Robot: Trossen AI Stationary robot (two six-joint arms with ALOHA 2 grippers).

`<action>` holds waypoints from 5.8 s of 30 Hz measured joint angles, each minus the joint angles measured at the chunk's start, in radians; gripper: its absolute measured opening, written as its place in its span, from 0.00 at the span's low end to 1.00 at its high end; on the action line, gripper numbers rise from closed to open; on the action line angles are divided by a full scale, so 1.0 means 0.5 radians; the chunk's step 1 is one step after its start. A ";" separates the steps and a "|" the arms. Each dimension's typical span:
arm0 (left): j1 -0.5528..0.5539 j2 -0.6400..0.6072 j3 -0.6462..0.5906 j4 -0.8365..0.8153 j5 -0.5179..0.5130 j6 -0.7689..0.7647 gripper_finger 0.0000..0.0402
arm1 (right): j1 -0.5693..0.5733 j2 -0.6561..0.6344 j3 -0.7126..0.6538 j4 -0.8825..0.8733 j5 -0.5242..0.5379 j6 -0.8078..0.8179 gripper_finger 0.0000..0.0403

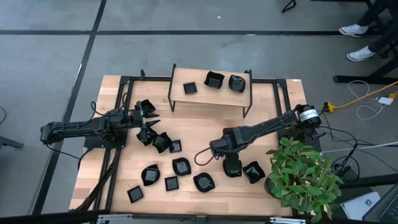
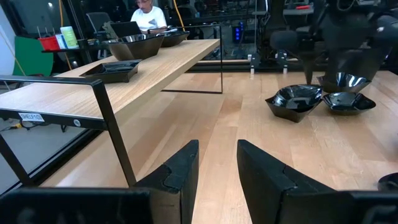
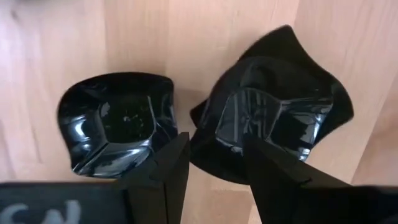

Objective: Pick & Place Mini shaped plates
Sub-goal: Stack the leaf-shaped plate on top of the leaf-shaped plate on the shelf

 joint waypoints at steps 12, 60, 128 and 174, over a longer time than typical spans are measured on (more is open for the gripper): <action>0.000 0.000 -0.001 0.001 -0.001 0.000 0.26 | 0.061 0.000 -0.029 0.110 0.046 -0.013 0.37; 0.000 0.000 -0.001 0.000 -0.001 0.000 0.26 | 0.019 0.120 -0.029 0.113 0.203 -0.072 0.18; 0.000 0.000 -0.001 0.001 0.000 0.000 0.26 | -0.014 0.120 -0.093 0.242 0.249 -0.178 0.15; 0.000 0.000 0.000 0.000 -0.001 0.000 0.26 | -0.032 0.120 0.174 0.052 0.342 -0.276 0.08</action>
